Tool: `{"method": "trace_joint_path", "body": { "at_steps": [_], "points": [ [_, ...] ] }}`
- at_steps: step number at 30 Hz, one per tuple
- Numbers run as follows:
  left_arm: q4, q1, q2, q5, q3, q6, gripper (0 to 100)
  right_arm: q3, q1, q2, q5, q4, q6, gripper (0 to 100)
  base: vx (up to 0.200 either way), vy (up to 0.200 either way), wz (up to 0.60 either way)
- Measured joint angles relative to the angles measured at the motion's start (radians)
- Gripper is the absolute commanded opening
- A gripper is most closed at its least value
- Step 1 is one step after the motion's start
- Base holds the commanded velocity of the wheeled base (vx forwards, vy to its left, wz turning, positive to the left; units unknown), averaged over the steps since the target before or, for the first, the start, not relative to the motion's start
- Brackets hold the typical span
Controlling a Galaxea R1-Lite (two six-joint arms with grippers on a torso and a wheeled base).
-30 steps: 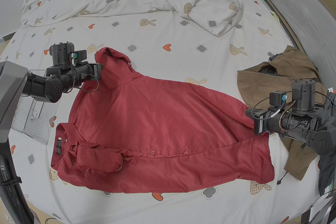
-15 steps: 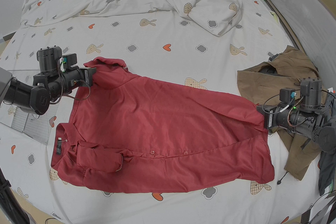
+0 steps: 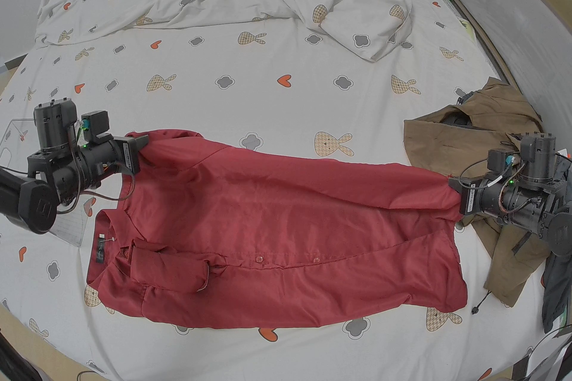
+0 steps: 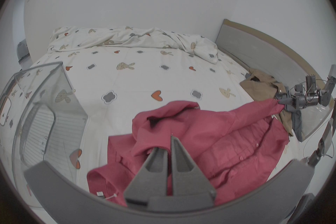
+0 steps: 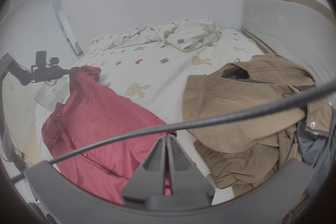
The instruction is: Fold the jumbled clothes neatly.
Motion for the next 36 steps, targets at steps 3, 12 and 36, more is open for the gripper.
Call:
{"method": "trace_joint_path", "body": {
  "at_steps": [3, 12, 36],
  "points": [
    [-0.013, 0.0, -0.033, 0.0, 0.067, 0.002, 0, 0.003, 0.0, -0.002, 0.0, 0.0, 0.005, 0, 0.0, 0.0, 0.0],
    [-0.022, -0.007, -0.12, -0.002, 0.223, 0.01, 0, 0.066, 0.019, -0.019, 0.0, -0.069, 0.034, 0, 0.0, 0.0, 0.0],
    [-0.039, -0.026, -0.177, 0.0, 0.434, 0.046, 0, 0.237, 0.083, -0.051, -0.003, -0.12, 0.034, 0, 0.0, 0.0, 0.0]
  ]
}}
